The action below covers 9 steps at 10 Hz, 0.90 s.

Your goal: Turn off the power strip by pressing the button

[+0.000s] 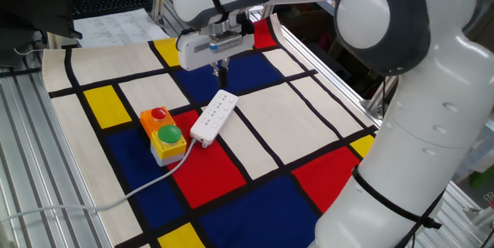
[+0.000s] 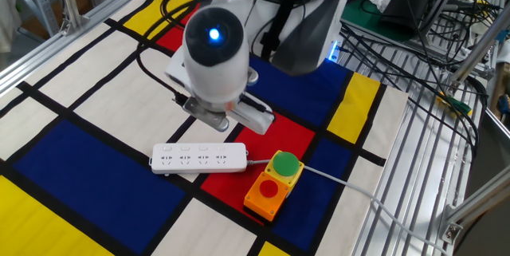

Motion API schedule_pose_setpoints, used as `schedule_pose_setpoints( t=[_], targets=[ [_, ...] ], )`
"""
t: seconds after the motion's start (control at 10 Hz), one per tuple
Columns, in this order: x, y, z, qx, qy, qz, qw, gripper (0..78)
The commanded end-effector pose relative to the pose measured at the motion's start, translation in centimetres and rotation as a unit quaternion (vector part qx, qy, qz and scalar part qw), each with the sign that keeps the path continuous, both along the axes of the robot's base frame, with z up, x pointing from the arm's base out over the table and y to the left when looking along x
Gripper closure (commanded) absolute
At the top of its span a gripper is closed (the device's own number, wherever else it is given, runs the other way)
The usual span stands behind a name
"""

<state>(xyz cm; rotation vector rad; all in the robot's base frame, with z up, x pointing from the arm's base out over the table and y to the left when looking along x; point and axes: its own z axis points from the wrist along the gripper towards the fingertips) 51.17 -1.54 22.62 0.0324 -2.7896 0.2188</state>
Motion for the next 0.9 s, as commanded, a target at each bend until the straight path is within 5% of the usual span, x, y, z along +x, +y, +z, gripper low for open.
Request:
schedule_pose_setpoints(
  t=[0.1,0.2,0.9],
  targets=[
    [0.07,-0.01,0.11,-0.011,-0.033,0.0,0.9994,77.6],
    [0.07,-0.01,0.11,-0.011,-0.055,0.004,0.9984,77.6],
    [0.11,0.02,0.01,-0.01,-0.046,0.007,0.9989,77.6]
  ],
)
